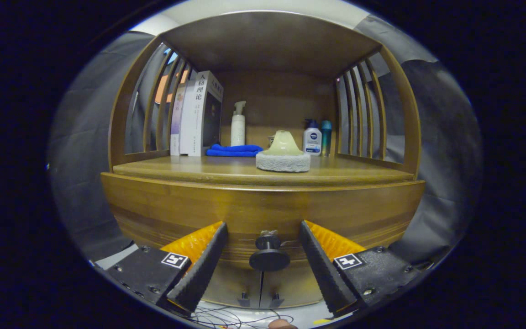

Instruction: Pull open the drawer, take out the items inside it, and place them on the countertop above the cabinet.

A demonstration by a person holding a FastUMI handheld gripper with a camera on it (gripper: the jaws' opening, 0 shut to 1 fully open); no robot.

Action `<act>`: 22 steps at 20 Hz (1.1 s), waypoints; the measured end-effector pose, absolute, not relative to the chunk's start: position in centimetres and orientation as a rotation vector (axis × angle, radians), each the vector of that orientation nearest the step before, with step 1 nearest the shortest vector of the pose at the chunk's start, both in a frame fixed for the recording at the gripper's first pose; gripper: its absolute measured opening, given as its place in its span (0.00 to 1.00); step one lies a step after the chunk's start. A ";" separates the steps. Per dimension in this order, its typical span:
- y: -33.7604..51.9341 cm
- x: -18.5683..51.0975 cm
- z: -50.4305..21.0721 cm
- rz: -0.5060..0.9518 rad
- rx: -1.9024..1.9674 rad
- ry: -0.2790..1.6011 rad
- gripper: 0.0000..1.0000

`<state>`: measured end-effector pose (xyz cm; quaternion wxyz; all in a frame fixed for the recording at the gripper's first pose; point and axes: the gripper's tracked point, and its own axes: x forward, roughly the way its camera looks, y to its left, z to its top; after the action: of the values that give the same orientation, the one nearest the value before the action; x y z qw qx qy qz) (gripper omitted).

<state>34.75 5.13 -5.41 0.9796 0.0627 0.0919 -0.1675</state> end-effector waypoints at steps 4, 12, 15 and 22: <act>4.8 35.7 -5.4 -0.337 0.131 0.194 1.00; 4.7 36.0 -5.5 -0.340 0.128 0.189 1.00; 4.6 36.1 -5.6 -0.337 0.101 0.183 1.00; 5.4 32.4 -0.8 -0.152 0.022 0.125 1.00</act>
<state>32.44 5.44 -0.82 0.9951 0.0107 0.0623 -0.0761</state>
